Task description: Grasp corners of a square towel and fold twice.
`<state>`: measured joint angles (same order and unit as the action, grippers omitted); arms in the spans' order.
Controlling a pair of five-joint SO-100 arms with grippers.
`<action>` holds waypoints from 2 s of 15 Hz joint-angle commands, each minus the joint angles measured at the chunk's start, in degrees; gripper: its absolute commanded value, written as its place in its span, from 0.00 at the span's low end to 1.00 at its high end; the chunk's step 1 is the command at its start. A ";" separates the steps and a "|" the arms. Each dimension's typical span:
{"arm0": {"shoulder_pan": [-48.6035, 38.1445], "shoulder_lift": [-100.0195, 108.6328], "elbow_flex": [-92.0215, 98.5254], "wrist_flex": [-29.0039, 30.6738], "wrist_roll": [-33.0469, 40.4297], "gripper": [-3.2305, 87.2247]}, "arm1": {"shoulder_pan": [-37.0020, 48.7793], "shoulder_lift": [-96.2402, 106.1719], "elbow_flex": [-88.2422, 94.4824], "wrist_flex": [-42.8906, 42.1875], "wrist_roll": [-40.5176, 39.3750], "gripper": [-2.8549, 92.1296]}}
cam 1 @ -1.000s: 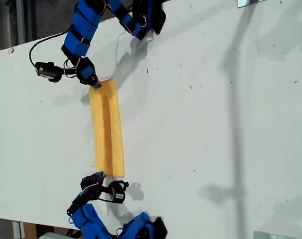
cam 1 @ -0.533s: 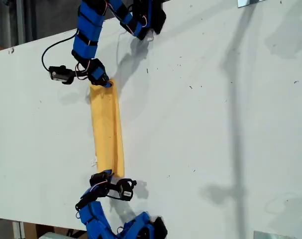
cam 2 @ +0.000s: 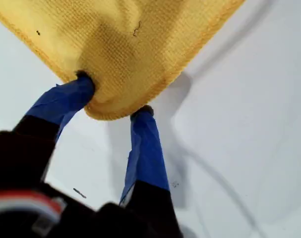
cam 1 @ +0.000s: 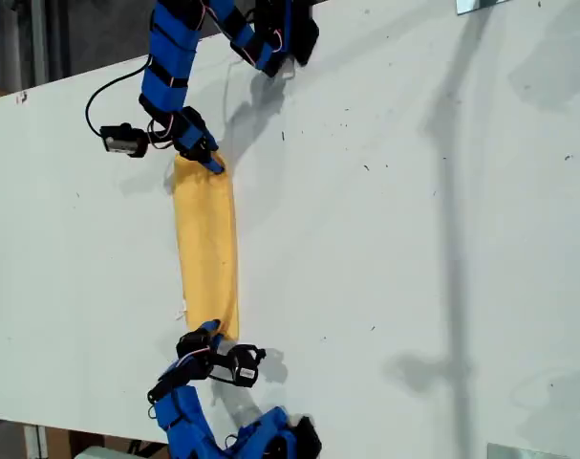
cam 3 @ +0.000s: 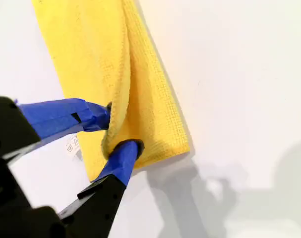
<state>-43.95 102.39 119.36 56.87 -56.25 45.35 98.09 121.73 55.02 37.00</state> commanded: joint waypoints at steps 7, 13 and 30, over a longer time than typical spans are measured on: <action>-1.41 6.06 8.88 -1.05 -3.96 0.16 | 3.34 1.67 0.09 0.97 1.23 0.38; -5.54 27.16 26.89 -5.36 -7.65 0.16 | 6.24 6.33 2.46 1.23 2.90 0.37; 0.53 15.47 -1.05 12.39 0.35 0.17 | 2.46 2.99 0.00 0.00 2.46 0.37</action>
<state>-41.92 113.12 117.33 66.36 -55.81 48.34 100.81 124.63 55.81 39.46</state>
